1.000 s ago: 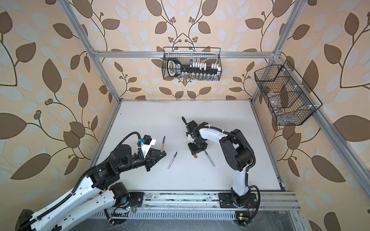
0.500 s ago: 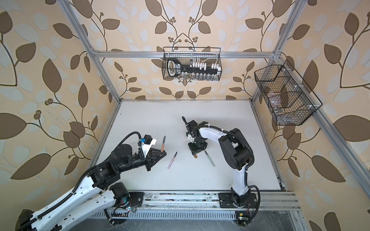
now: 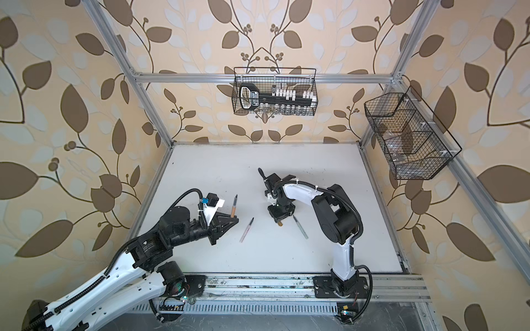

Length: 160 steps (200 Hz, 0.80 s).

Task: Insert the pens into the pen caps

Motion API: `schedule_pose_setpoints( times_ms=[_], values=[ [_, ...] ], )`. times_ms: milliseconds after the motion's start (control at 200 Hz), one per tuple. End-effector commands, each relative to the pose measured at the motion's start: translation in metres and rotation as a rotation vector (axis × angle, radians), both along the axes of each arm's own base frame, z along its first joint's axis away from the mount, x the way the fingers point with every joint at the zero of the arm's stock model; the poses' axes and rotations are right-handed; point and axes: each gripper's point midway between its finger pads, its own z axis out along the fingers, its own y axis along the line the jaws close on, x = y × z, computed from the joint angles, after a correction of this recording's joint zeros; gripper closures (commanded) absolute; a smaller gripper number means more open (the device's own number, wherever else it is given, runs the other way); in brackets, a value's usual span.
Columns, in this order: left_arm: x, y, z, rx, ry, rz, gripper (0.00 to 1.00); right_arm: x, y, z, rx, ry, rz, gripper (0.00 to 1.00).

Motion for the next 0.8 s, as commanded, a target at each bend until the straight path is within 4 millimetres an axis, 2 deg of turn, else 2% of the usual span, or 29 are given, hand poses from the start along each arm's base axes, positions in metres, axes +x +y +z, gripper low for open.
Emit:
schedule_pose_setpoints(
  times_ms=[0,110,135,305,400,460,640,795],
  values=[
    [-0.002,-0.002,0.015,-0.024,-0.032,-0.019,1.0,-0.006,0.005,0.014,0.058,-0.015,-0.003,0.82],
    [-0.002,-0.004,0.017,-0.031,-0.04,-0.025,1.0,-0.002,0.009,0.03,0.122,-0.056,-0.037,0.88],
    [-0.001,-0.004,0.018,-0.032,-0.041,-0.027,1.0,-0.008,0.006,0.027,0.121,-0.048,-0.046,0.89],
    [0.0,-0.01,0.015,-0.029,-0.031,-0.049,1.0,-0.005,0.005,0.045,0.208,-0.099,-0.096,0.94],
    [0.001,-0.014,0.012,-0.023,-0.021,-0.061,1.0,0.001,0.01,0.062,0.285,-0.147,-0.119,0.98],
    [0.002,-0.017,0.01,-0.017,-0.009,-0.073,1.0,0.005,0.018,0.081,0.376,-0.188,-0.131,1.0],
    [0.002,-0.026,0.01,-0.019,-0.003,-0.109,1.0,0.017,0.034,0.159,0.681,-0.345,-0.164,1.0],
    [0.001,-0.032,0.014,-0.024,-0.011,-0.145,1.0,0.016,0.036,0.224,0.902,-0.485,-0.193,1.0]
  ],
)
